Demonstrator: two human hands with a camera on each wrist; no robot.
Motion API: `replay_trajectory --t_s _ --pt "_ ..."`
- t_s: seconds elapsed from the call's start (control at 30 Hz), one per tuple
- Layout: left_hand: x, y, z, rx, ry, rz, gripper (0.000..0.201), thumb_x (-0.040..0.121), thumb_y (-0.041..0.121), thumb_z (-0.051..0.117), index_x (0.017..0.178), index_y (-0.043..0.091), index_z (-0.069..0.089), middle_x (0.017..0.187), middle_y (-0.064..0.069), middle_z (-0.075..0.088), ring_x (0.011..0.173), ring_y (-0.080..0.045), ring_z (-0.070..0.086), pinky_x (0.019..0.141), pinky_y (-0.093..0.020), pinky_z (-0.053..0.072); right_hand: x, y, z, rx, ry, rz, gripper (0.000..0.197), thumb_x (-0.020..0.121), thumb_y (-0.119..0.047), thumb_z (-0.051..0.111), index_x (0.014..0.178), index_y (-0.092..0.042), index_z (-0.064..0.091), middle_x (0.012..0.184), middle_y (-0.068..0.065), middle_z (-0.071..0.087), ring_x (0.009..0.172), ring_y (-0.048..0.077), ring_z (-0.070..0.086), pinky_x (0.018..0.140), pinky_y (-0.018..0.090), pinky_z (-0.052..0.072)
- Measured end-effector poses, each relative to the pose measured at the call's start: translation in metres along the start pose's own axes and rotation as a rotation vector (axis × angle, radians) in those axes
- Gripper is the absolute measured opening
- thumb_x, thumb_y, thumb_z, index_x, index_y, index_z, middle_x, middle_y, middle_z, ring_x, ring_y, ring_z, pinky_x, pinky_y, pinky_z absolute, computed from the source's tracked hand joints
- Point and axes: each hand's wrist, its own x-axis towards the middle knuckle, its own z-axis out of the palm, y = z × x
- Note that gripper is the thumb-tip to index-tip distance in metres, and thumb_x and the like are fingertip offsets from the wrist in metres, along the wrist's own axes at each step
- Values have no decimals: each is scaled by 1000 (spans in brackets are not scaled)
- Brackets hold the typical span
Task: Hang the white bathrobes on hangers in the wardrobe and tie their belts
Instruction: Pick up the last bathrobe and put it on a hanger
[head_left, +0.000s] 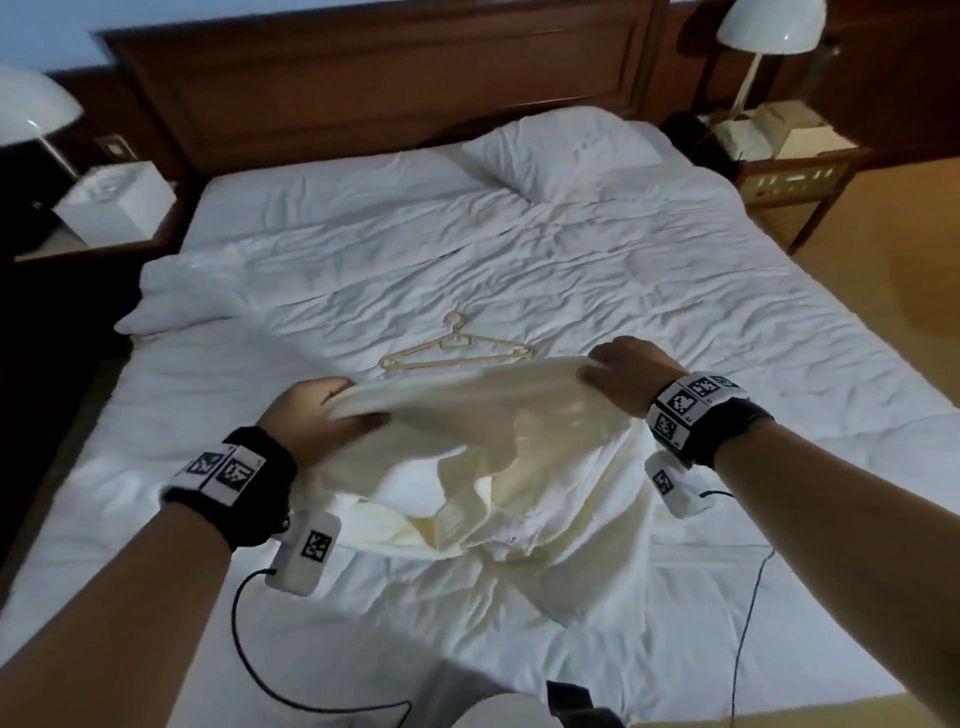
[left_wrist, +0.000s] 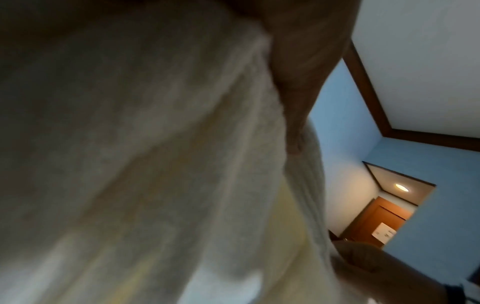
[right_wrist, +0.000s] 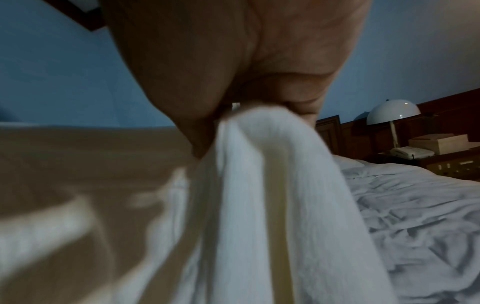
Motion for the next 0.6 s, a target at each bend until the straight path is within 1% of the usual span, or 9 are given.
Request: replay_trajectory --t_s 0.07,0.13,0.2,0.23,0.3,0.37,0.47,0.53,0.6 --pt "0 -5 0 18 23 -15 45 67 61 63 77 17 66 72 2 66 70 -14 60 65 -31 47 13 -2 15 -3 -12 30 31 98 -40 46 118 -22 61 114 9 53 109 30 56 94 36 45" --pt "-1 -12 3 -30 52 -49 39 71 58 61 75 20 67 73 3 66 73 -19 58 67 -32 45 21 -9 30 34 -3 57 28 95 -39 52 121 -31 58 117 4 49 106 26 59 95 39 48" --pt "-3 -14 7 -111 58 -127 34 80 53 63 75 20 68 75 -1 67 75 -21 60 64 -30 43 23 -24 46 73 -21 2 35 92 -37 58 126 -31 53 119 3 49 104 23 60 96 39 48" --pt "-2 -15 9 -125 49 -154 41 82 55 61 78 15 70 77 -6 69 77 -23 61 64 -29 43 23 -34 53 93 -39 -53 39 91 -38 60 128 -29 51 119 3 50 103 21 60 95 37 48" --pt "5 -17 13 -118 15 -173 67 73 69 55 82 4 69 80 -16 68 71 -21 59 62 -30 40 21 -56 65 148 -118 -166 51 87 -43 65 132 -27 48 119 1 52 99 16 61 93 34 48" --pt "15 -14 16 -123 -17 -181 78 64 76 51 80 1 66 77 -16 66 65 -18 55 60 -29 38 19 -79 77 216 -211 -255 66 81 -53 69 136 -29 43 120 -2 50 97 11 59 92 30 48" --pt "35 -12 17 -212 -36 -203 50 79 60 64 70 11 66 64 0 65 58 -11 57 57 -24 41 26 -111 91 330 -260 -313 88 71 -64 71 143 -30 34 126 -7 43 108 7 52 97 27 44" --pt "49 -12 18 -322 -65 -228 38 80 51 68 67 16 67 60 5 65 55 -6 59 56 -21 44 41 -124 98 355 -228 -300 78 76 -60 69 139 -25 39 123 -6 46 107 8 53 96 29 44" --pt "68 -19 15 -334 -69 -229 37 78 54 70 72 17 69 66 3 68 60 -8 62 61 -24 47 62 -131 103 300 -168 -312 35 91 -41 60 115 -17 53 106 1 55 94 17 58 89 35 46"
